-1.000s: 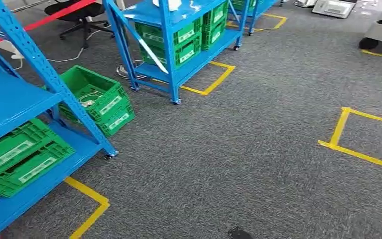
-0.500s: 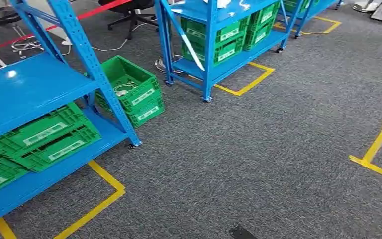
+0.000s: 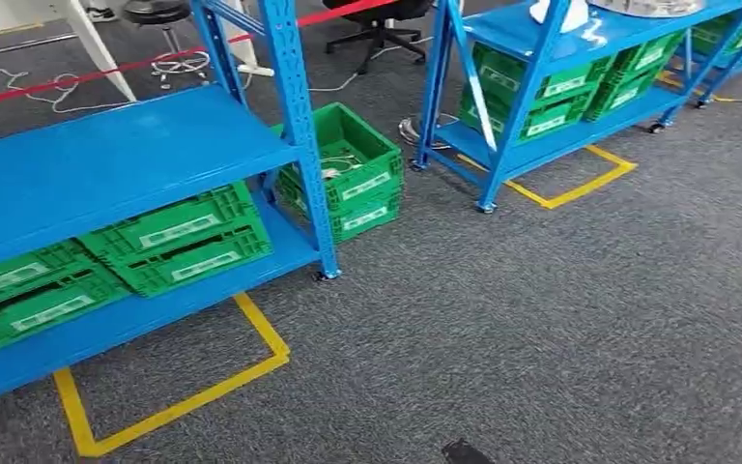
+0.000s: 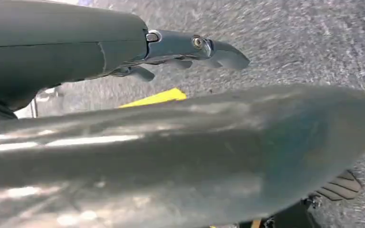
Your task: Take the parts from the cabinet and place them on the table.
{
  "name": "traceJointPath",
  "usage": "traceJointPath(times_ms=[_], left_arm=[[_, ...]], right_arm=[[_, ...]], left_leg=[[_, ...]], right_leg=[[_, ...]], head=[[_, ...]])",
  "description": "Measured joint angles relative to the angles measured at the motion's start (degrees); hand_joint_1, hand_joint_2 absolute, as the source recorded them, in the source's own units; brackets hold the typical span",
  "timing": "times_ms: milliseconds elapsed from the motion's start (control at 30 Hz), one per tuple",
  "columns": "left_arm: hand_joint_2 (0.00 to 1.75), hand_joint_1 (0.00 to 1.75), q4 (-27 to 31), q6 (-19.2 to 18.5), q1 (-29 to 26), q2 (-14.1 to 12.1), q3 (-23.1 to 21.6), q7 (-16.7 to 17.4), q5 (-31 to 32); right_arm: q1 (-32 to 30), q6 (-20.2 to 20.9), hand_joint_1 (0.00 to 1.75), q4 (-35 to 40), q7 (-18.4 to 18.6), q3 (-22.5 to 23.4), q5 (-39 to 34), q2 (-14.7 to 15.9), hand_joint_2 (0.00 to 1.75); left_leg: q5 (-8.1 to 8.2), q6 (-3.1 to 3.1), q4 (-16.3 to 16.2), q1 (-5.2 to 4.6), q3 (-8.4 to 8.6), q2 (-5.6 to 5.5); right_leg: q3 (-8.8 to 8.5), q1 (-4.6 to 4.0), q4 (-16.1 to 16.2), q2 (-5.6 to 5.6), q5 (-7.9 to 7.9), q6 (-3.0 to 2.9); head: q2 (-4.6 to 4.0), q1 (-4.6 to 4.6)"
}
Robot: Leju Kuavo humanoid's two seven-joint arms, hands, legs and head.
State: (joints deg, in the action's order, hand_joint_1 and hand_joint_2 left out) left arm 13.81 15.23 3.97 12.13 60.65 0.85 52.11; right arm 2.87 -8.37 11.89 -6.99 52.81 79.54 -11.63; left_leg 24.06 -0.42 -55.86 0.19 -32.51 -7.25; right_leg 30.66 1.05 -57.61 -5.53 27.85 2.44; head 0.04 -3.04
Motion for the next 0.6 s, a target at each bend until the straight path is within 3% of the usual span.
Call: traceJointPath(times_ms=[100, 133, 167, 200, 267, 300, 333, 400, 433, 467, 500, 533, 600], left_arm=[[0.0, 0.0, 0.0, 0.02, -0.55, 0.0, 0.0, 0.0, 0.0], [0.0, 0.0, 0.0, 0.04, -0.6, -0.04, 0.0, 0.0, 0.02], [0.0, 0.0, 0.0, 0.09, -0.6, 0.07, 0.0, 0.0, 0.0], [0.0, 0.0, 0.0, 0.07, -0.41, 0.07, 0.0, 0.0, 0.0], [0.0, 0.0, 0.0, 0.07, -0.1, 0.04, 0.0, 0.0, 0.0], [0.0, 0.0, 0.0, 0.07, -0.16, 0.04, 0.0, 0.0, 0.02], [0.0, 0.0, 0.0, 0.07, -0.3, 0.05, 0.0, 0.0, 0.0], [0.0, 0.0, 0.0, 0.07, -0.45, 0.04, 0.0, 0.0, 0.02], [0.0, 0.0, 0.0, 0.07, -0.38, 0.04, 0.0, 0.0, 0.04], [0.0, 0.0, 0.0, 0.07, -0.27, 0.02, 0.0, 0.0, 0.07], [0.0, 0.0, 0.0, 0.02, 0.13, 0.02, 0.0, 0.0, 0.11], [0.0, 0.0, 0.0, -0.04, 0.21, 0.07, 0.0, 0.0, 0.17], [0.0, 0.0, 0.0, -0.02, -0.16, 0.05, 0.0, 0.02, 0.39]], right_arm=[[0.07, -0.02, 0.0, 0.02, 0.02, 0.04, 0.0, -0.02, 0.0], [0.09, -0.02, 0.0, 0.02, 0.0, 0.04, 0.0, -0.04, 0.0], [0.11, -0.02, 0.0, 0.04, -0.02, 0.04, 0.0, -0.04, 0.0], [-0.02, -0.02, 0.0, 0.04, -0.02, 0.04, 0.0, -0.04, 0.0], [-0.37, -0.02, 0.0, 0.04, 0.0, 0.09, 0.0, -0.02, 0.0], [-0.35, -0.02, 0.0, 0.04, 0.02, 0.13, 0.0, -0.02, 0.0], [-0.23, -0.02, 0.0, 0.04, 0.02, 0.15, 0.0, -0.02, 0.0], [-0.04, -0.02, 0.0, 0.04, 0.0, 0.2, 0.0, -0.02, 0.0], [0.01, -0.02, 0.0, 0.04, 0.0, 0.22, 0.0, -0.04, 0.0], [-0.01, -0.02, 0.0, 0.07, 0.0, 0.24, 0.0, -0.04, 0.0], [-0.08, -0.02, 0.0, 0.07, 0.0, 0.28, -0.02, -0.02, 0.0], [-0.04, -0.02, 0.0, 0.07, 0.0, 0.33, -0.02, -0.02, 0.0], [0.22, 0.0, 0.0, 0.09, -0.11, 0.35, -0.22, -0.02, 0.0]], left_leg=[[-0.77, -1.25, 0.46, 0.54, -0.68, -1.83], [-0.42, -1.25, 0.1, 0.59, -0.75, -0.71], [1.28, -1.46, -1.94, 0.1, -1.72, 3.77], [3.78, -1.7, -6.03, 0.1, -3.75, 5.56], [8.23, -1.96, -16.15, 0.18, -8.53, 6.49], [8.71, -2.05, -18.82, 0.21, -9.81, 6.52], [7.73, -2.07, -18.35, 0.22, -9.45, 6.53], [3.28, -1.84, -10.93, 0.2, -5.43, 6.98], [0.86, -1.54, -5.08, 0.06, -2.13, 8.68], [0.15, -1.23, -1.06, -0.38, 0.3, 12.61], [0.63, -0.79, 0.12, -0.58, 0.55, 12.26], [0.59, -0.55, 0.01, -0.56, 0.29, 11.66], [0.64, -0.07, 0.03, -0.75, -0.02, 10.25]], right_leg=[[-0.23, -0.5, -0.02, 1.94, -0.41, -1.31], [-0.31, -0.25, 0.36, 2.72, -0.7, -1.79], [-0.36, -0.38, 0.51, 3.42, -0.76, -2.21], [-0.3, -0.55, 0.51, 4.4, -0.71, -2.41], [-0.25, -0.76, 0.5, 6.65, -0.55, -2.66], [-0.23, -0.8, 0.49, 7.59, -0.52, -2.66], [-0.29, -0.82, 0.49, 8.32, -0.47, -2.65], [-0.56, -0.83, 0.49, 9.69, -0.27, -2.54], [-0.87, -0.85, 0.49, 10.43, -0.1, -2.33], [-1.05, -1.16, 0.47, 10.95, 0.14, -1.97], [-0.65, -1.51, 0.15, 11.47, 0.53, -1.53], [-0.98, -1.58, 0.35, 12.15, 0.58, -1.37], [-1.79, -1.51, 0.6, 13.52, 0.61, -0.92]], head=[[-0.02, -0.07], [-0.02, -0.02], [-0.02, 0.37], [-0.02, 0.59], [-0.02, 0.53], [-0.02, 0.5], [-0.02, 0.55], [-0.02, 0.55], [-0.02, 0.55], [-0.02, 0.59], [-0.02, 0.75], [-0.02, 0.26], [-0.02, 0.3]])
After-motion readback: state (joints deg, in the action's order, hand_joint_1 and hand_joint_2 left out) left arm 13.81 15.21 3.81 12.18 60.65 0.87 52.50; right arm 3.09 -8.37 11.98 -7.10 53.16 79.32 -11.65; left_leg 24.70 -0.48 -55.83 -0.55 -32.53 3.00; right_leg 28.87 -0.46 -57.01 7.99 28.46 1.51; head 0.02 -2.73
